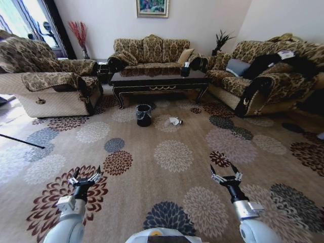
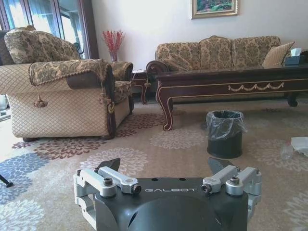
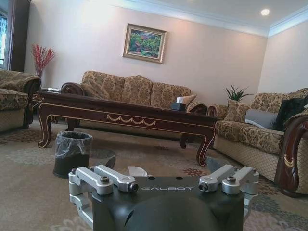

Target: Move to the front of the table and pick up the trash from the floor, then place it into the trash bin.

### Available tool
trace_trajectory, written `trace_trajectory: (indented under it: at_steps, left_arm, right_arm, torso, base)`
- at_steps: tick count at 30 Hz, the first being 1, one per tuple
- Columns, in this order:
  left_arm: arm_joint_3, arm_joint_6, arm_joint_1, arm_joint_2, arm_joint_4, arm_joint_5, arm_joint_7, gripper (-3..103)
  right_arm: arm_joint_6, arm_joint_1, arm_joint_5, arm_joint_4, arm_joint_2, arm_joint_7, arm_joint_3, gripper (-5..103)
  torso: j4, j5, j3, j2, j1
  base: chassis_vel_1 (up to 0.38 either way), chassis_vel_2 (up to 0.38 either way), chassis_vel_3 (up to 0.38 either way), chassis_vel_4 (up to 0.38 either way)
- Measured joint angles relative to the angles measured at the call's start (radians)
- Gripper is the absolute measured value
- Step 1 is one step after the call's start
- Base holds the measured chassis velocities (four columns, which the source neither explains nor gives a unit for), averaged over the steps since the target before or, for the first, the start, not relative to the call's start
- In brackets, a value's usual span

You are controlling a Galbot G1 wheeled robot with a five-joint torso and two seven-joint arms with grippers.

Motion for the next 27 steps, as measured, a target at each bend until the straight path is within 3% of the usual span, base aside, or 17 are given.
trace_trajectory:
  at_steps: [27]
  left_arm:
    - [-0.001, 0.005, -0.007, -0.005, 0.014, -0.001, -0.008, 100]
  right_arm:
    - [0.003, 0.019, -0.017, -0.014, 0.013, 0.001, -0.017, 100]
  torso:
    - [0.0, 0.0, -0.08, -0.108, -0.028]
  base:
    - [0.0, 0.0, 0.0, 0.0]
